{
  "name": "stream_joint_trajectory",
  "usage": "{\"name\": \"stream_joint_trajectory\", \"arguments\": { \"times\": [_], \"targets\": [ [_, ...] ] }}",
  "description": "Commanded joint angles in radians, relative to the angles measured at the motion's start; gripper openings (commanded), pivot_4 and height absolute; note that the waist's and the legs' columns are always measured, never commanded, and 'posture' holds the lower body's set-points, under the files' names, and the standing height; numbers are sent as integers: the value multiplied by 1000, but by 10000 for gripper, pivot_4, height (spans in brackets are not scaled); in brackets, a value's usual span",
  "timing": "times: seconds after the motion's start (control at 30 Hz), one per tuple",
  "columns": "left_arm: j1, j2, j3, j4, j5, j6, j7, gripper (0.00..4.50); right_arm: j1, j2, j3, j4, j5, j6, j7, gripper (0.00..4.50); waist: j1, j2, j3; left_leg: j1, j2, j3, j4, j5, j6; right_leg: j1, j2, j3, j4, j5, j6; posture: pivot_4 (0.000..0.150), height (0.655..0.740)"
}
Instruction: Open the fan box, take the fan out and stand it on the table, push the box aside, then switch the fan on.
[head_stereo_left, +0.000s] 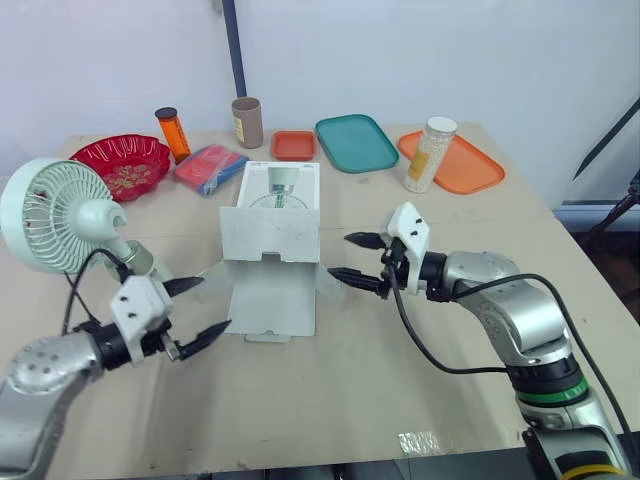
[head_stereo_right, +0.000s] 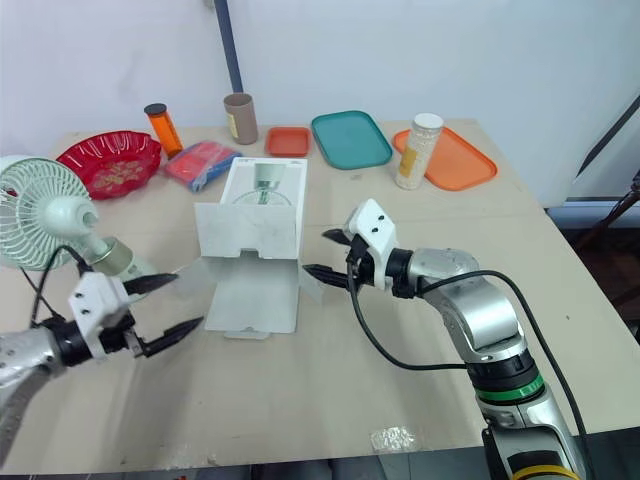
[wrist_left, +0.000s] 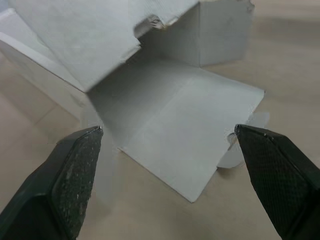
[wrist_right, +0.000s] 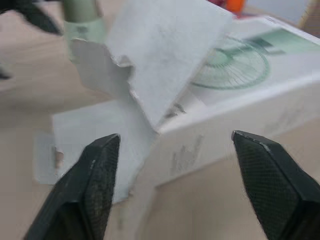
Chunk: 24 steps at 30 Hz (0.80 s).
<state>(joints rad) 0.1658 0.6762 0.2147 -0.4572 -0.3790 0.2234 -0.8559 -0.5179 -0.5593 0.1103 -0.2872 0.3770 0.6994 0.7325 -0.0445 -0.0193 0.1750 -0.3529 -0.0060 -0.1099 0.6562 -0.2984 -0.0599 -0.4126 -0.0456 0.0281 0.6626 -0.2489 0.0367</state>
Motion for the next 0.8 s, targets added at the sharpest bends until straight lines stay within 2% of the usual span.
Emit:
{"name": "stream_joint_trajectory", "arguments": {
  "times": [0.03, 0.23, 0.33, 0.8],
  "targets": [
    [-9, -28, -27, 13, 29, -74, 15, 45000, -17, 47, -51, -72, 20, 162, -136, 44628, 0, 0, 0, 0, 0, 0, 0, 0, 0, 0, 0, 0, 0, 0, 0, 1500, 7400],
    [-20, -47, -30, 50, 42, -101, 38, 45000, 1, 32, -29, -138, 67, 255, -114, 44628, 0, 0, 0, 0, 0, 0, 0, 0, 0, 0, 0, 0, 0, 0, 0, 1500, 7400],
    [-21, -68, -42, 62, 54, -105, 66, 45000, -8, 30, -6, -114, 55, 256, -113, 44628, 0, 0, 0, 0, 0, 0, 0, -1, 1, 0, 0, 0, 0, 0, 0, 1500, 7400],
    [-23, -94, -76, 0, 59, -72, 112, 45000, -133, 195, 116, 48, -25, 281, -222, 44628, -2, 0, 0, 0, 0, 0, 0, -1, 1, 0, 1, 0, 0, 0, 0, 1500, 7400]
  ]
}}
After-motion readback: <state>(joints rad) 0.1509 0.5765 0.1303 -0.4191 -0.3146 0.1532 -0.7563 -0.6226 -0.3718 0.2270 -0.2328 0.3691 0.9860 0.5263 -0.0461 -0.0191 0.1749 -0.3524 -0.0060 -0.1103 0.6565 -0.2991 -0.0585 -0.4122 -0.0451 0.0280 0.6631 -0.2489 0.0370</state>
